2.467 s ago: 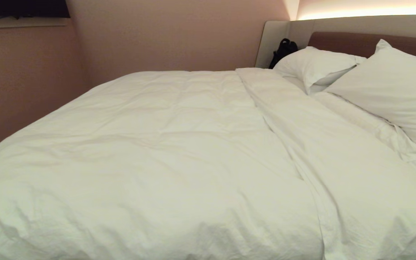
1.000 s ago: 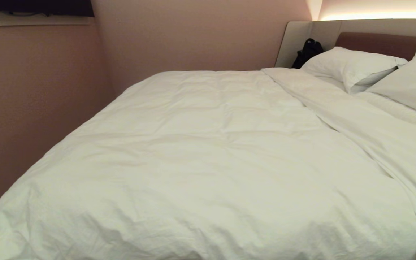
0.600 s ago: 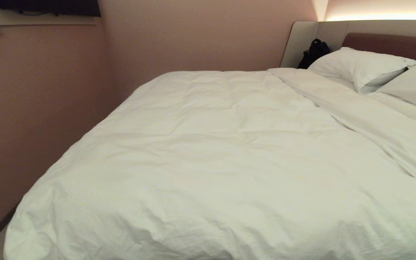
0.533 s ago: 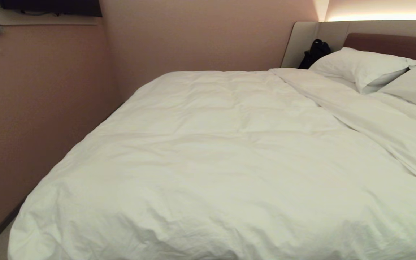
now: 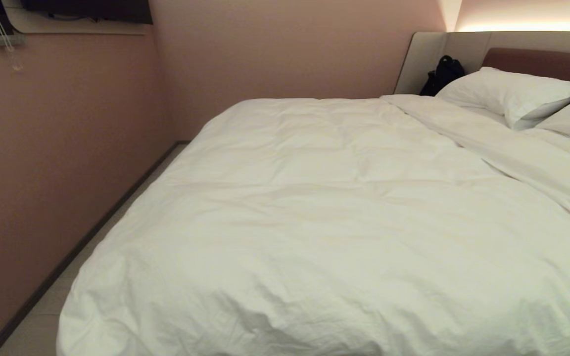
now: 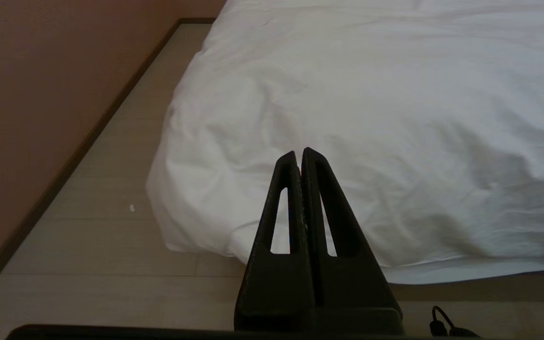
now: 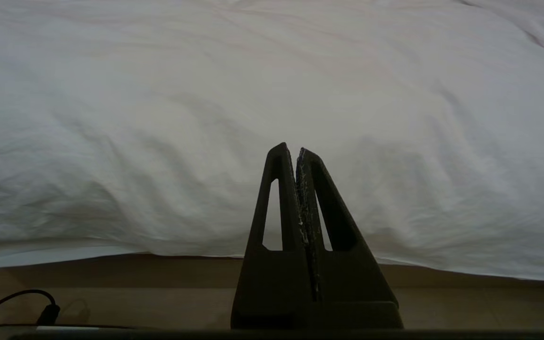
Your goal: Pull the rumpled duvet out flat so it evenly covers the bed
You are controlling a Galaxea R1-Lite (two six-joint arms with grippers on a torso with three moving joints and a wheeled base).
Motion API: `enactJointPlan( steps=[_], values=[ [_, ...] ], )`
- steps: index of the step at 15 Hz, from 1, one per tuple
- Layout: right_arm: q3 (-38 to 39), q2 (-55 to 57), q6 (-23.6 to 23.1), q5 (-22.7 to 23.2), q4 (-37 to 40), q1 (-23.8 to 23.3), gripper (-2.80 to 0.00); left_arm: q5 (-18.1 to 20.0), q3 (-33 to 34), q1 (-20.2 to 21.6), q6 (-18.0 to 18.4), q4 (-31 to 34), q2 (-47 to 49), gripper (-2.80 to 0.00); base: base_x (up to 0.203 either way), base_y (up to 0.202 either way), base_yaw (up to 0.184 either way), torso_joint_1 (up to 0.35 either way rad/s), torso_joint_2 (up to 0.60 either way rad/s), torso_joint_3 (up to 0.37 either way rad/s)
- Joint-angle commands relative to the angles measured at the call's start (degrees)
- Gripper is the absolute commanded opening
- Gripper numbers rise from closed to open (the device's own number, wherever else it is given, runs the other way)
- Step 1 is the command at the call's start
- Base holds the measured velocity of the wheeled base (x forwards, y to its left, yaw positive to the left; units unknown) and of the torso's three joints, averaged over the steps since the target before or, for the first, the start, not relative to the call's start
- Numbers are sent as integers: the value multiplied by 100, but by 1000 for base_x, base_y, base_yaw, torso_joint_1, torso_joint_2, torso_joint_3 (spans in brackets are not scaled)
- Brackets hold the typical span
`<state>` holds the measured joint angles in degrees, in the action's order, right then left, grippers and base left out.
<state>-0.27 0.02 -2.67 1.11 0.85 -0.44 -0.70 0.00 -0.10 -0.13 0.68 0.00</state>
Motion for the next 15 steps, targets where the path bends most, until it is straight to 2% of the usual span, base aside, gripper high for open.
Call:
enactJointPlan(
  steps=[1,7,15],
  values=[
    [0,-2,-5,3,3,0,-280,0,0,1,13,2,0,-280,0,198,0,6,2,4],
    [0,-2,-5,3,3,0,-280,62,0,1,159,11,0,-280,0,196,-1,2,2,3],
    [0,-2,-5,3,3,0,-280,70,0,1,171,11,0,-280,0,196,-1,1,3,2]
  ],
)
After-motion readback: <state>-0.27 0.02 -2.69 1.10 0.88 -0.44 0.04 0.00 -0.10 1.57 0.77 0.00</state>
